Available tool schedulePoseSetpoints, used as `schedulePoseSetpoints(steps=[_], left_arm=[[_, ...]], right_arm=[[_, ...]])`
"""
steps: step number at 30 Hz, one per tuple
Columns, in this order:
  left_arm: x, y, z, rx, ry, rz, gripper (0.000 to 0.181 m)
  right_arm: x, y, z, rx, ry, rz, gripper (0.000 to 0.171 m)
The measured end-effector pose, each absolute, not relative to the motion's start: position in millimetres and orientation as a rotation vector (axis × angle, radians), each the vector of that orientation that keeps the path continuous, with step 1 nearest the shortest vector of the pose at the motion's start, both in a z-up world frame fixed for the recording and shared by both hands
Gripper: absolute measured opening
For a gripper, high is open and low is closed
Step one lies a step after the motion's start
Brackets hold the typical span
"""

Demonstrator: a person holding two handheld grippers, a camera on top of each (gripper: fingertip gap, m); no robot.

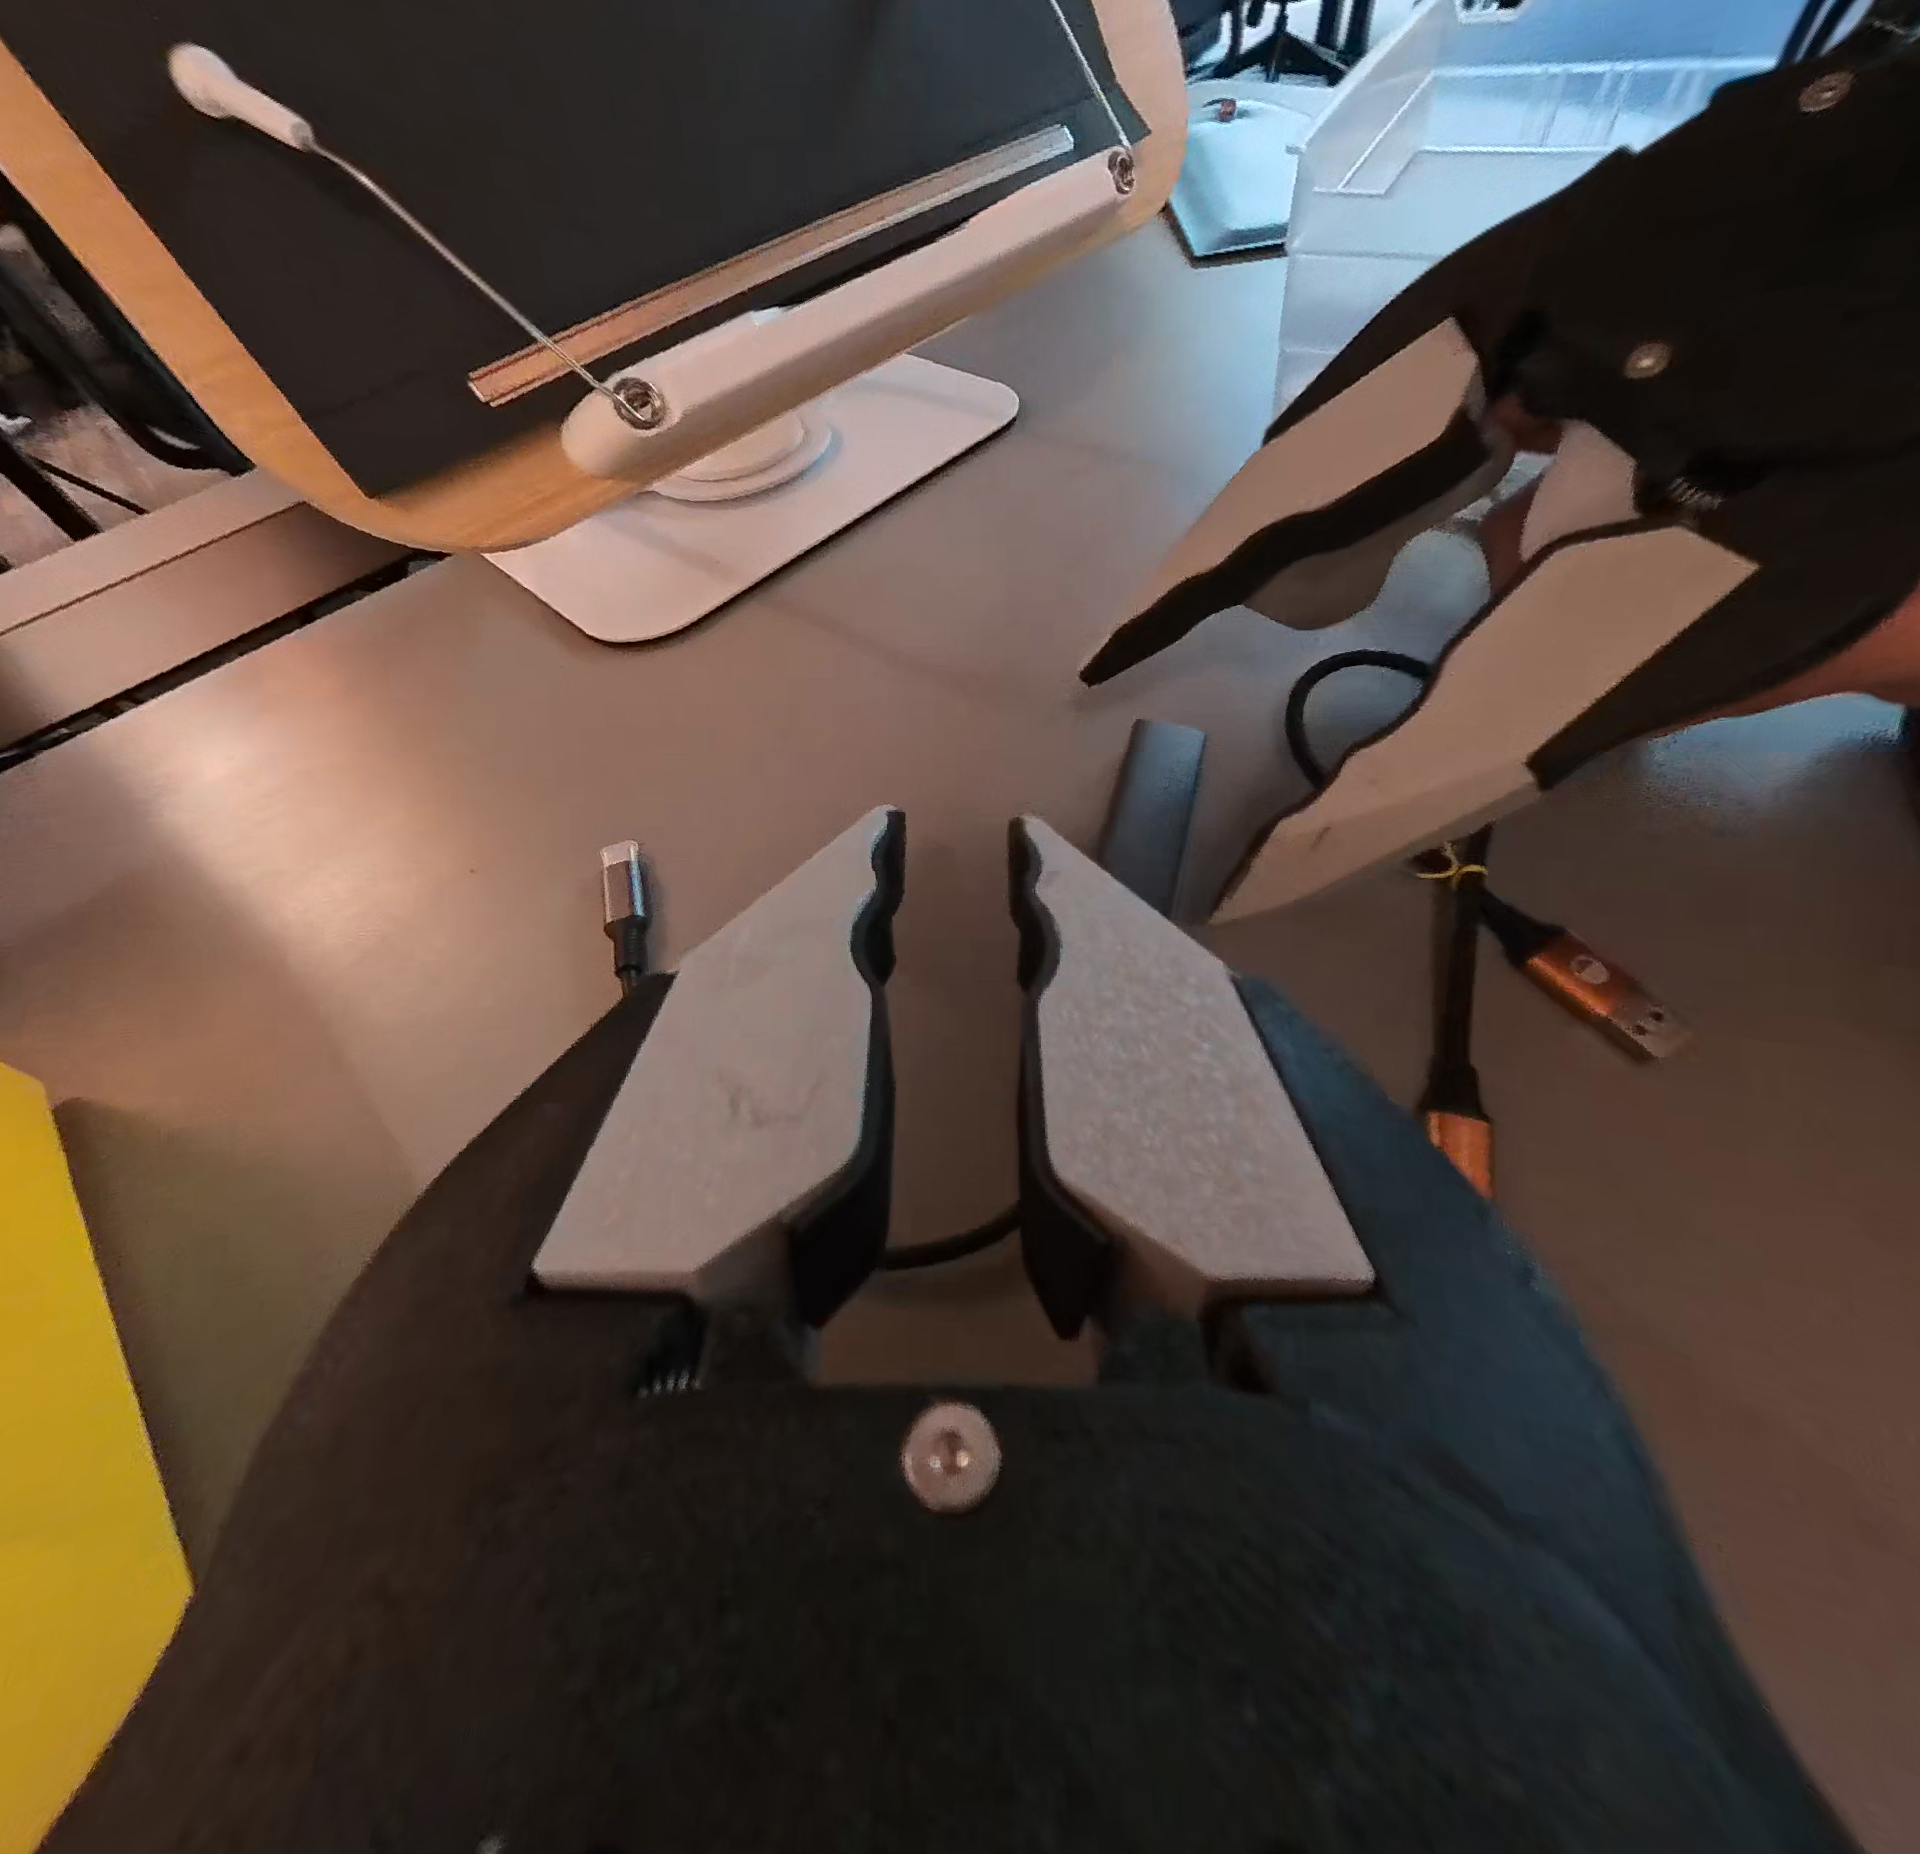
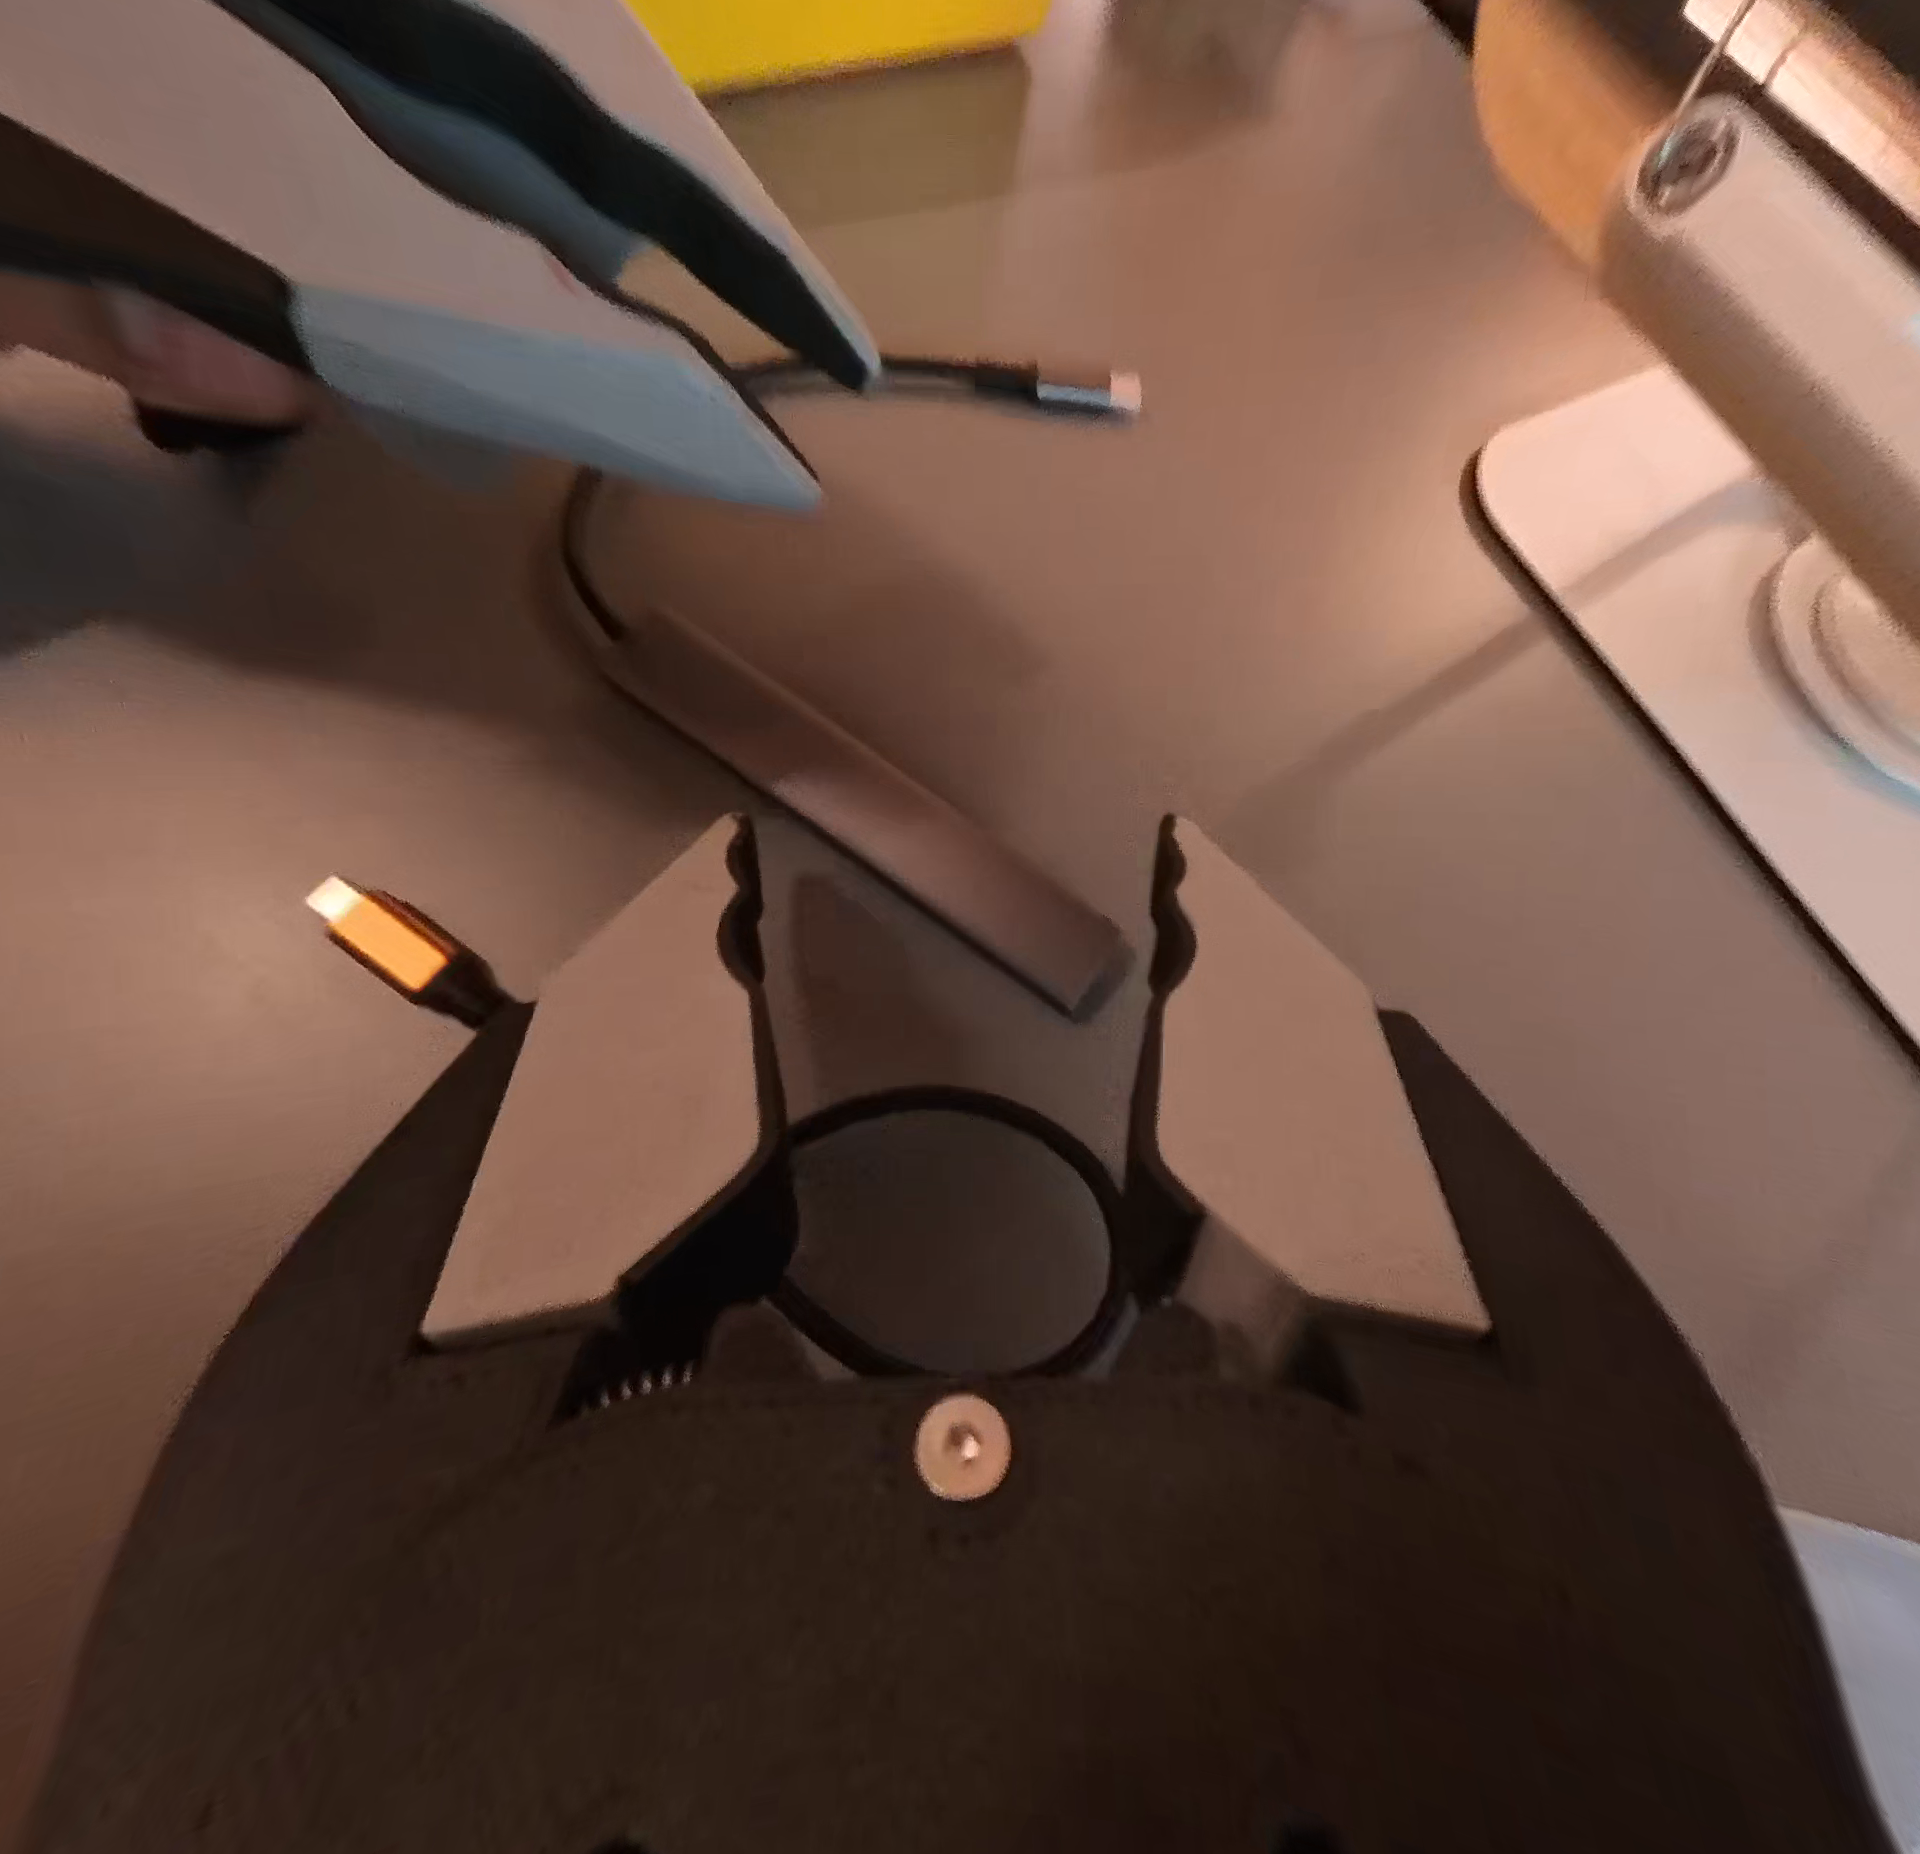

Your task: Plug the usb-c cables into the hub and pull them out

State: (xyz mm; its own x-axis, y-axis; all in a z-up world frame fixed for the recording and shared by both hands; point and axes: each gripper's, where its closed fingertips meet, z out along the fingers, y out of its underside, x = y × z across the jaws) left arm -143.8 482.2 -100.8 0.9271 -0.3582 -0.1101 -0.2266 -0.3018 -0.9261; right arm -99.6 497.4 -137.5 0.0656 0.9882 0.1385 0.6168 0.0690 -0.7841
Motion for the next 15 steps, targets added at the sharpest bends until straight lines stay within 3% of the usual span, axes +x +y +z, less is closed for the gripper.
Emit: schedulePoseSetpoints(steps=[1, 6, 10, 15], left_arm=[[-143.9, 482.4, -101.4, -1.895, 0.429, -0.128, 0.016], [-145.9, 481.6, -100.0, -1.891, 0.412, -0.134, 0.015], [-149.4, 479.1, -99.2, -1.889, 0.402, -0.137, 0.016], [-151.3, 479.5, -98.9, -1.890, 0.392, -0.124, 0.016]], right_arm=[[-96.9, 501.0, -143.4, -1.646, -1.651, 0.632, 0.076], [-93.4, 495.5, -159.4, -1.720, -1.741, 0.706, 0.062], [-90.1, 481.5, -159.1, -1.676, -1.809, 0.734, 0.040], [-90.4, 470.5, -155.1, -1.621, -1.858, 0.743, 0.046]])
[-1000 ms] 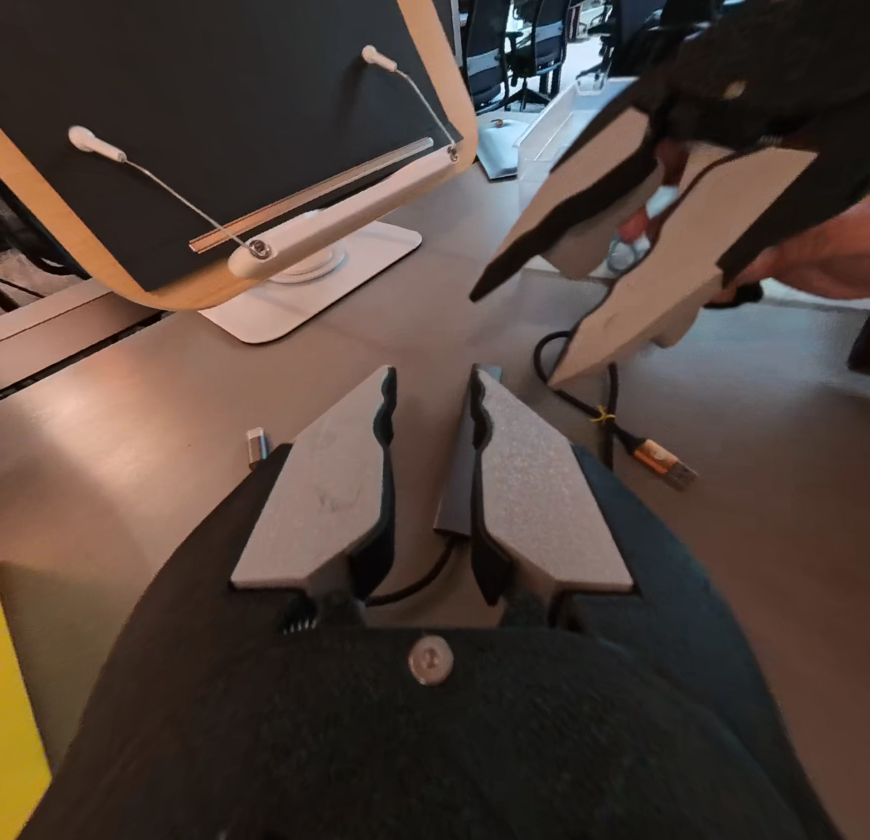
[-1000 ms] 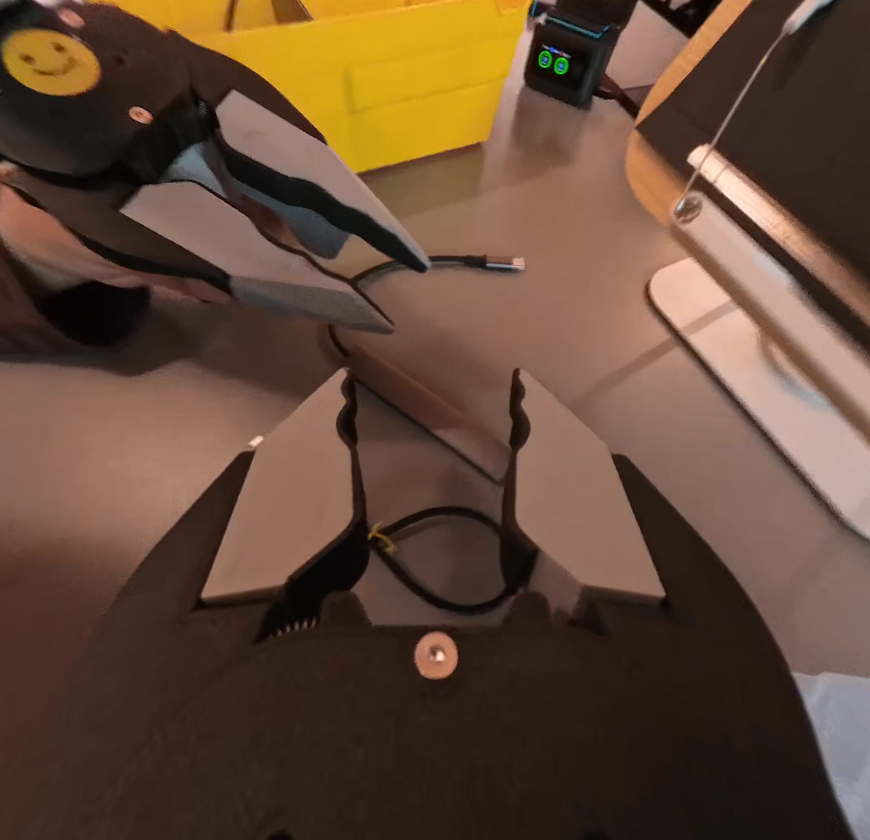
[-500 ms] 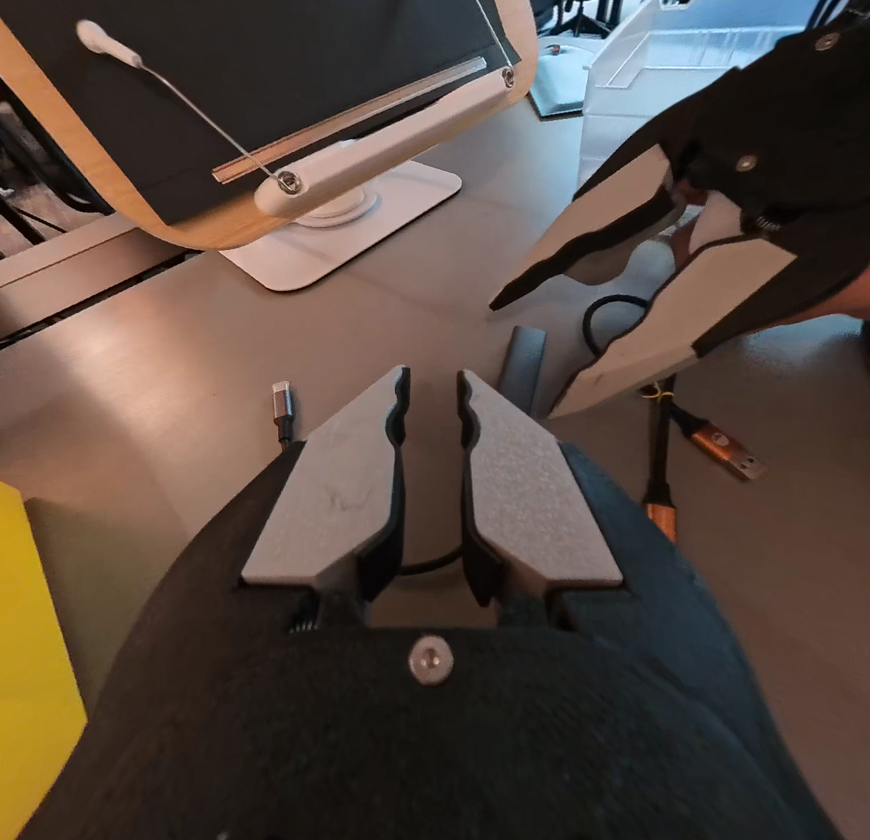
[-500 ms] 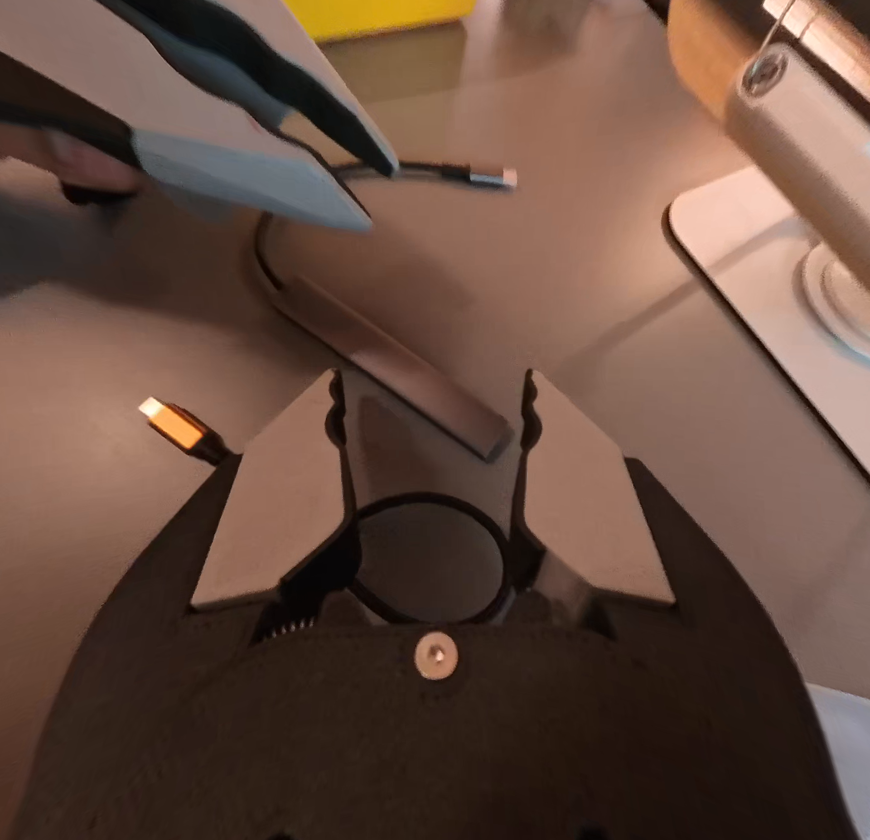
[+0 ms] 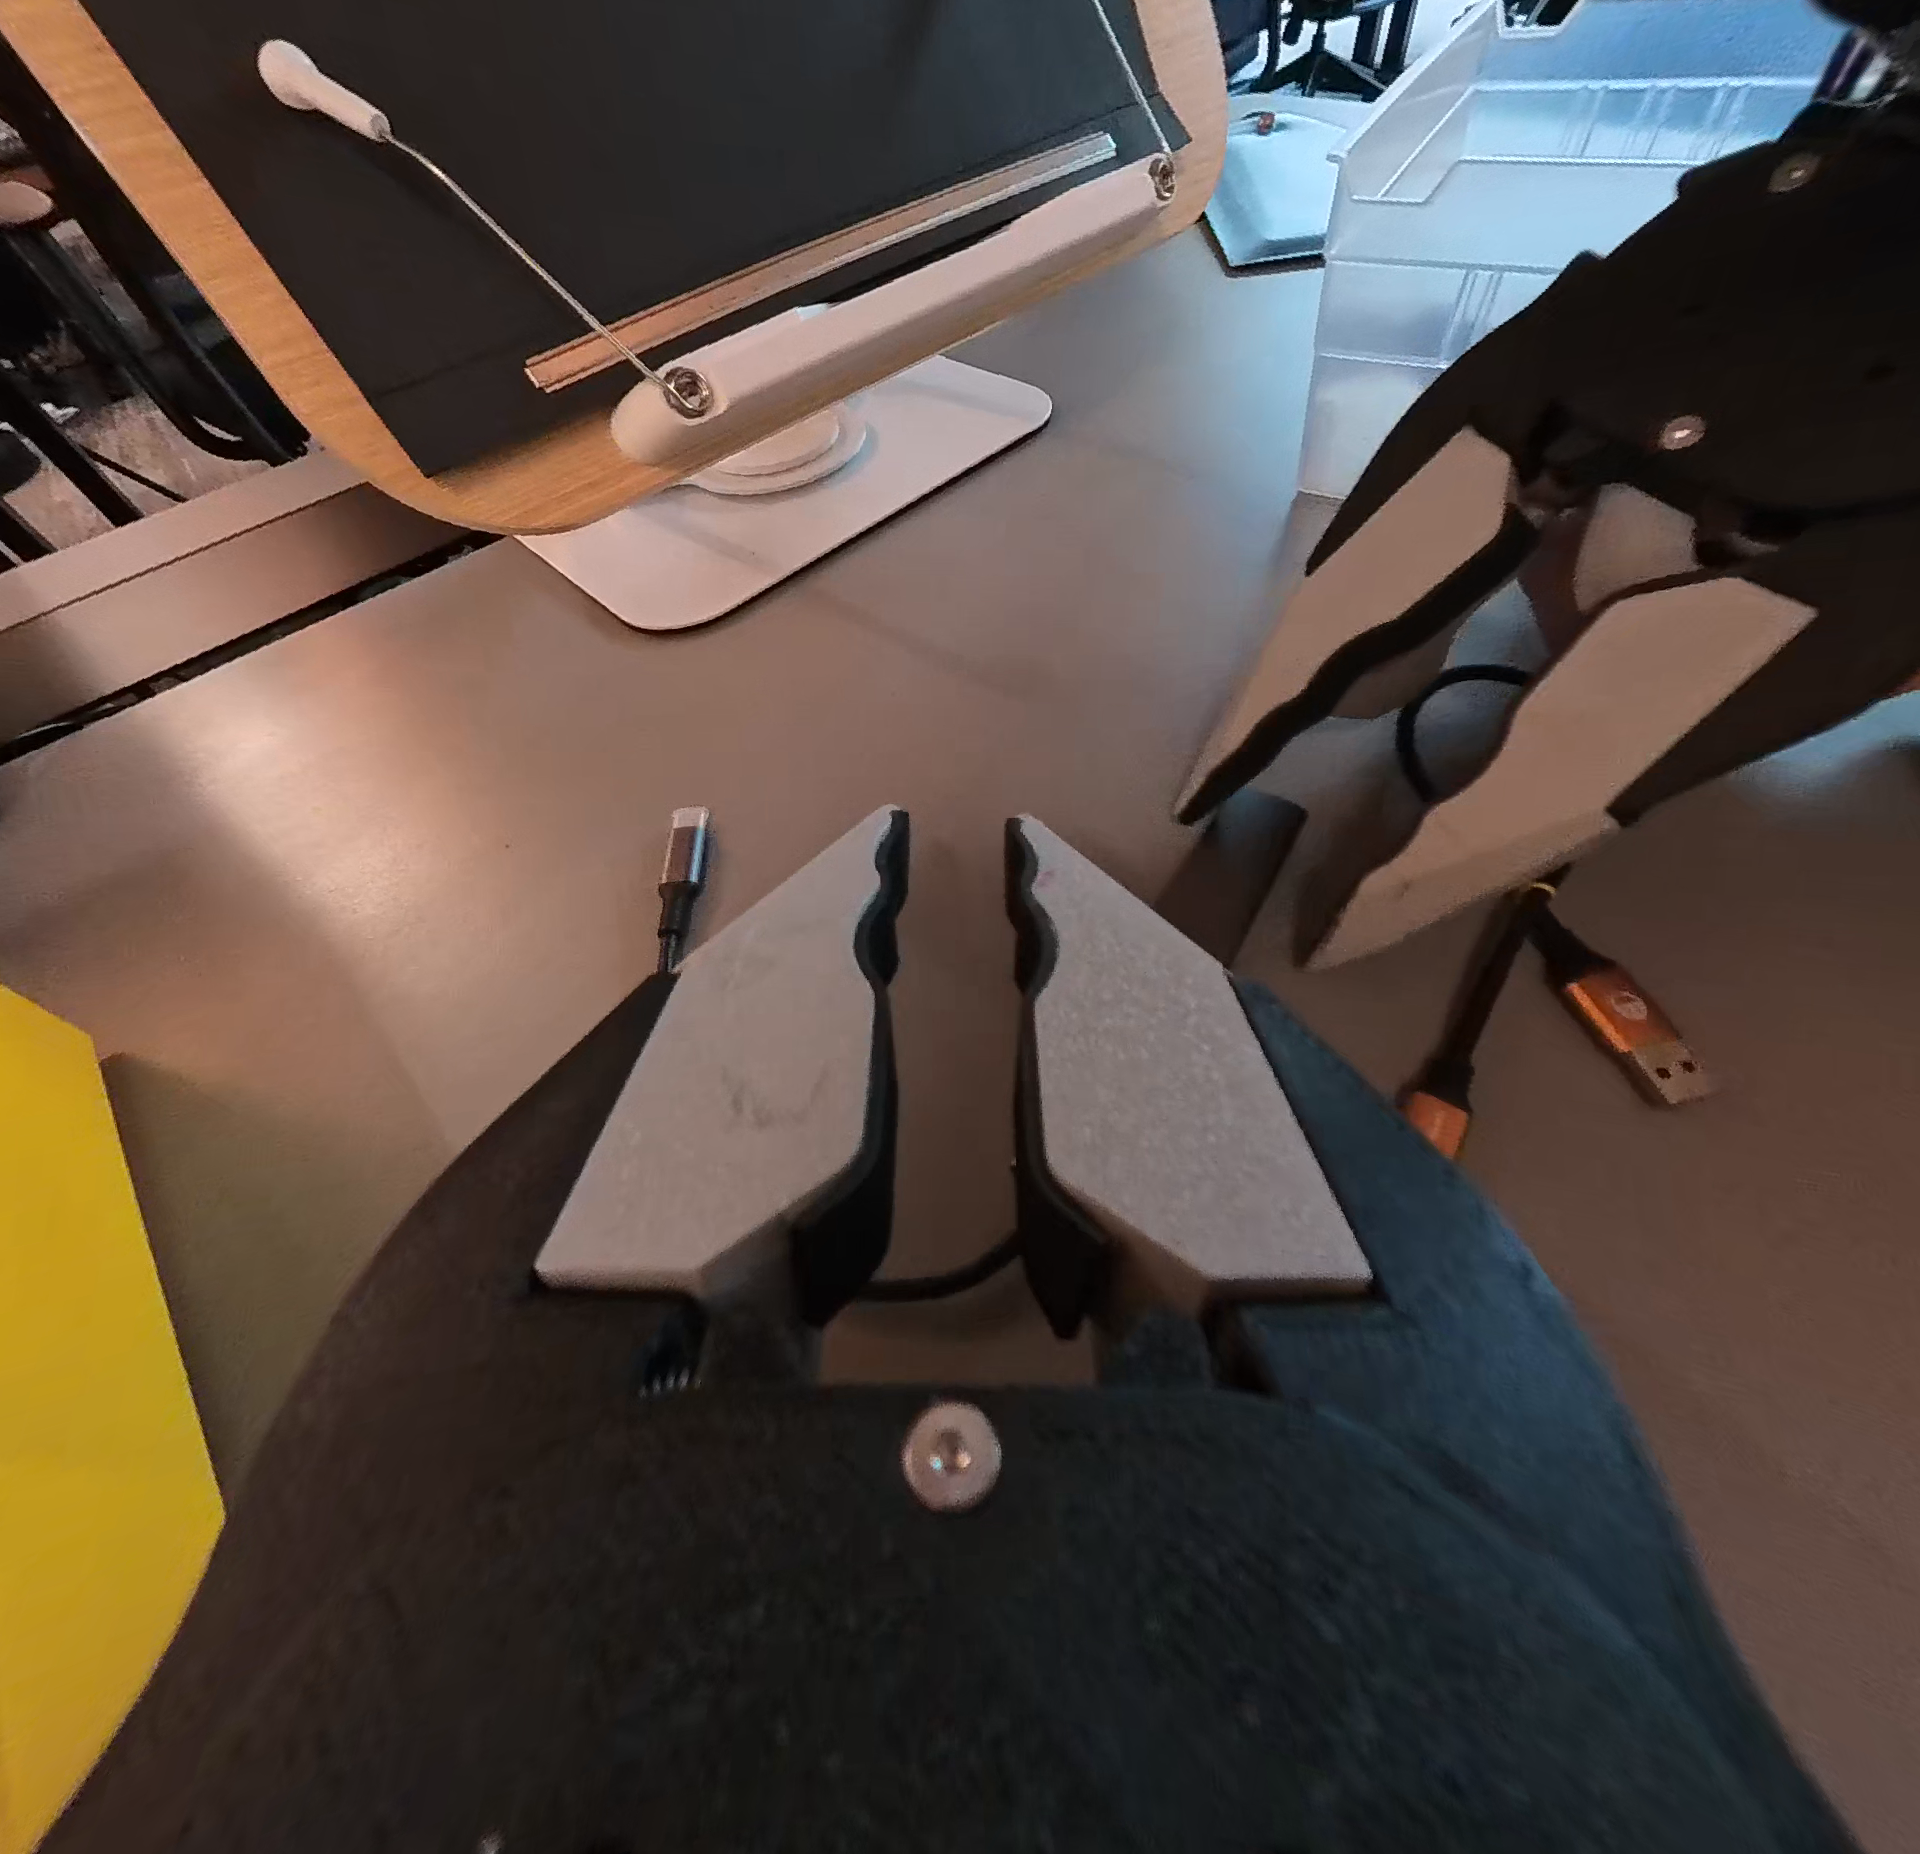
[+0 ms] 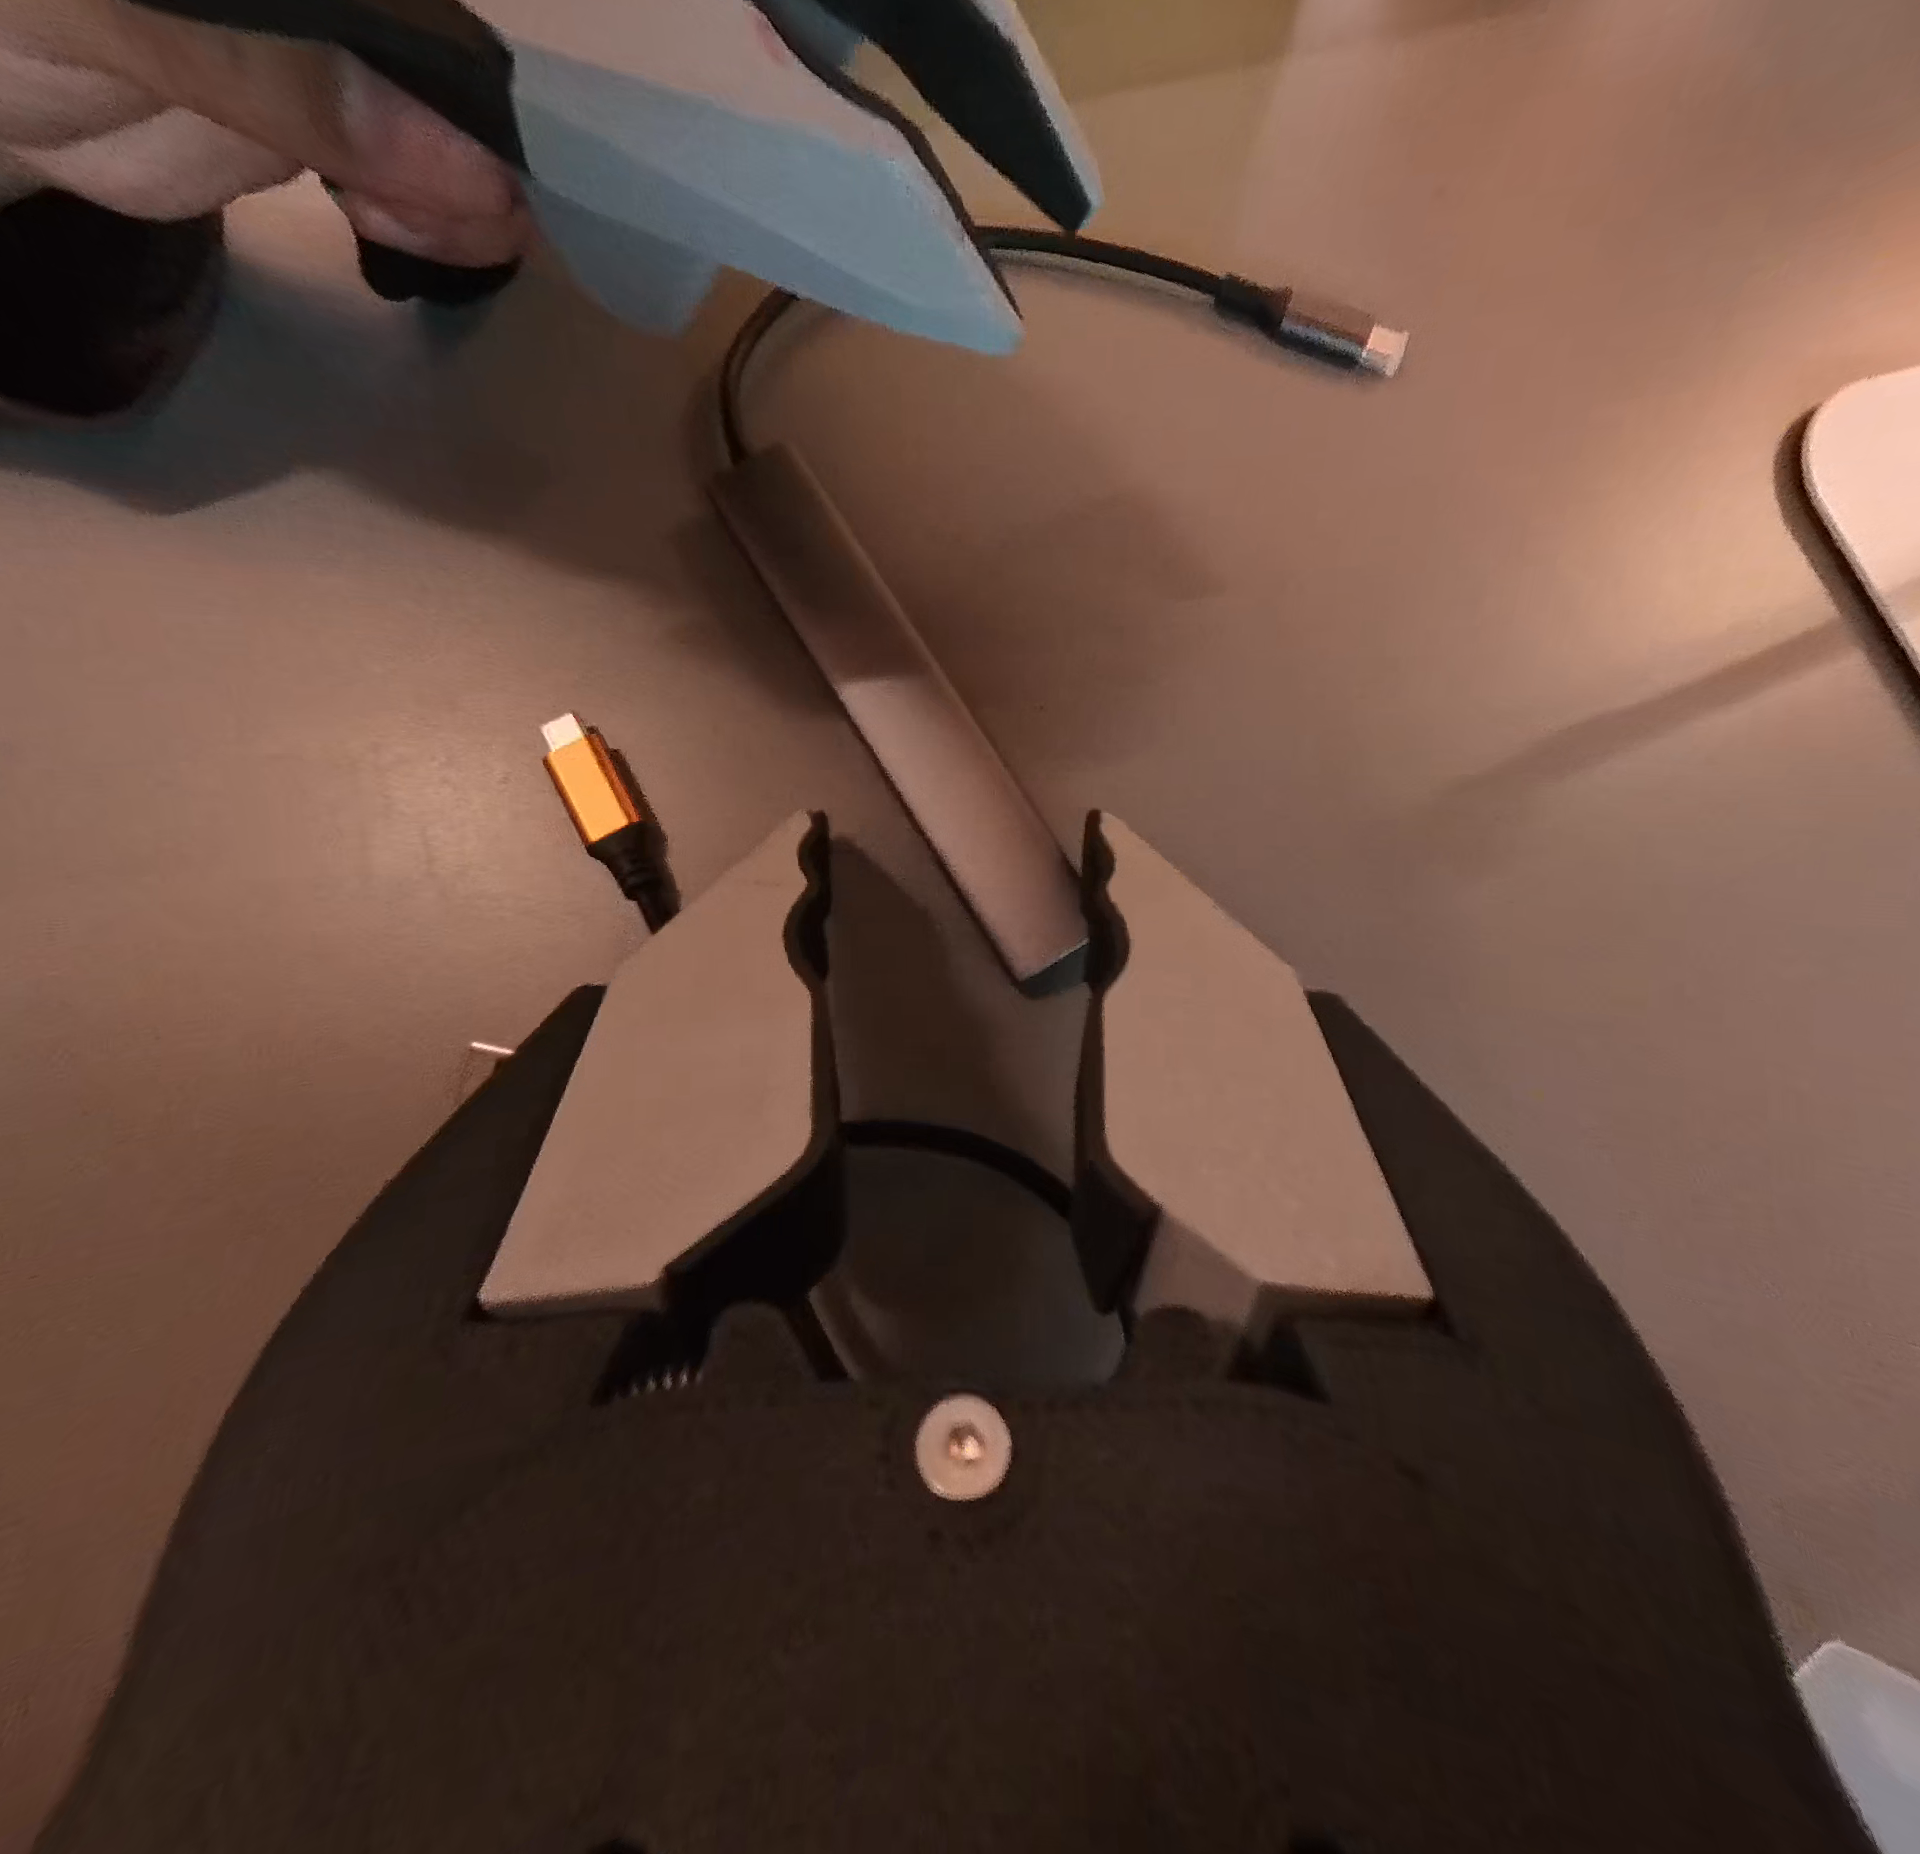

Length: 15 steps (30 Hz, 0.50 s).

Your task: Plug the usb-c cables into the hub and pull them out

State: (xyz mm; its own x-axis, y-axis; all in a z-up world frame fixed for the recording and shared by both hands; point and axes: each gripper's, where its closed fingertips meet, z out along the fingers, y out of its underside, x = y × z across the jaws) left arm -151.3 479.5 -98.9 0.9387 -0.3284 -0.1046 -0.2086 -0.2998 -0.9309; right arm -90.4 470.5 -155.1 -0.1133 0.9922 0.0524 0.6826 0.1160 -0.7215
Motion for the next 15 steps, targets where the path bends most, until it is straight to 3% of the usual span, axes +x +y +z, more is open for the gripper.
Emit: schedulePoseSetpoints(steps=[8, 9, 11, 15], left_arm=[[-141.9, 477.3, -98.2, -1.872, 0.453, -0.125, 0.016], [-139.0, 476.5, -97.6, -1.865, 0.467, -0.134, 0.015], [-133.0, 474.4, -96.3, -1.851, 0.500, -0.149, 0.016], [-121.8, 470.1, -91.2, -1.806, 0.565, -0.181, 0.029]], right_arm=[[-94.1, 476.6, -158.1, -1.680, -1.827, 0.828, 0.051], [-94.0, 476.1, -157.8, -1.683, -1.827, 0.841, 0.049], [-93.3, 471.7, -157.6, -1.665, -1.853, 0.859, 0.027], [-93.5, 470.5, -157.9, -1.638, -1.868, 0.822, 0.024]])
